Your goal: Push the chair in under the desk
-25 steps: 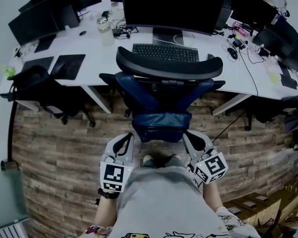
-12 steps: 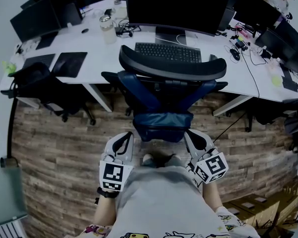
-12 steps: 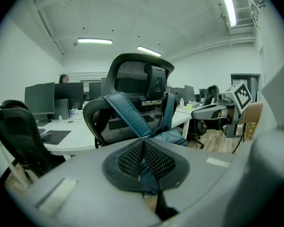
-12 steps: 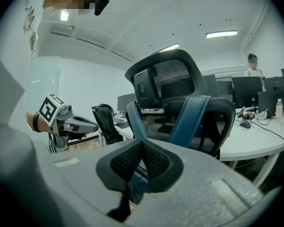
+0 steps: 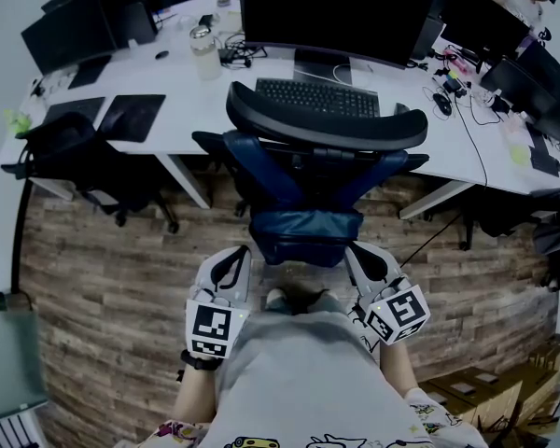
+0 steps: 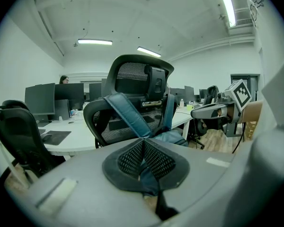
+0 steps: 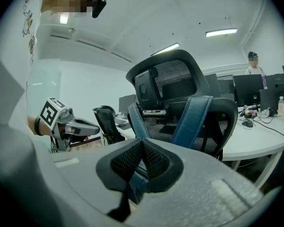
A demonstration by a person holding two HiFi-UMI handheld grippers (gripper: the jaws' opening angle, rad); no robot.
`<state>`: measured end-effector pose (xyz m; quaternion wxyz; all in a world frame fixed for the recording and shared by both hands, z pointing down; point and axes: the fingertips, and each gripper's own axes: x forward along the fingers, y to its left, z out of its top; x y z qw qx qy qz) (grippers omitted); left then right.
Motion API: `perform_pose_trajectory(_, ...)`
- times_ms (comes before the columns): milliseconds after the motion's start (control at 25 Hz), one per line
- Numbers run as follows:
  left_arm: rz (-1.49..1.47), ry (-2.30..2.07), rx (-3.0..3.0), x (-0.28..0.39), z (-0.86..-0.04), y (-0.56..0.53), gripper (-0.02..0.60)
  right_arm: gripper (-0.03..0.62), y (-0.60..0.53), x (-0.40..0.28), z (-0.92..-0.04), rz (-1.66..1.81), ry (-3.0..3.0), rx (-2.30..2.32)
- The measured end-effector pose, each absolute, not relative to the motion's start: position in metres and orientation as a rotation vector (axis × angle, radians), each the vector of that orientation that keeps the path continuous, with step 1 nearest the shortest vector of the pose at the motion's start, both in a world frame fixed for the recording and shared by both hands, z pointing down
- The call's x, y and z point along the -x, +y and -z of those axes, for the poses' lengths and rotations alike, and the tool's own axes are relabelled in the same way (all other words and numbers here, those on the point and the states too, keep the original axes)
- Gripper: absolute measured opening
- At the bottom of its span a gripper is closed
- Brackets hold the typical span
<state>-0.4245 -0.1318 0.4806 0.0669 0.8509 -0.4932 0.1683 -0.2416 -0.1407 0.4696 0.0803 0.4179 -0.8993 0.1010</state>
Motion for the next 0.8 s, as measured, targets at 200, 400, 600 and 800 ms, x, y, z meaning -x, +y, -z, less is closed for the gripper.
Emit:
perform_pose_trajectory(200,-0.496,-1.492,-2.562,0.4252,-0.4816,-0.13,0.011,0.002,-0.1389,0.2404,-0.4726,-0.299,-2.68,-1.264)
perform_pose_trajectory(400,-0.51,-1.499,-2.564,0.4283,-0.4826,-0.1285,0.011,0.002,-0.1372,0.2391,-0.4724,-0.294,-2.675,-1.273)
perform_pose_trajectory(600,-0.517,-1.507,-2.557,0.4312,-0.4838,-0.1272,0.011,0.002,-0.1343,0.2375,-0.4725,-0.283,-2.678,-1.258)
perform_pose_trajectory(800,-0.519,-1.512,-2.56,0.4329,-0.4831,-0.1283,0.011,0.002,-0.1352,0.2367,-0.4716,-0.276,-2.677,-1.259)
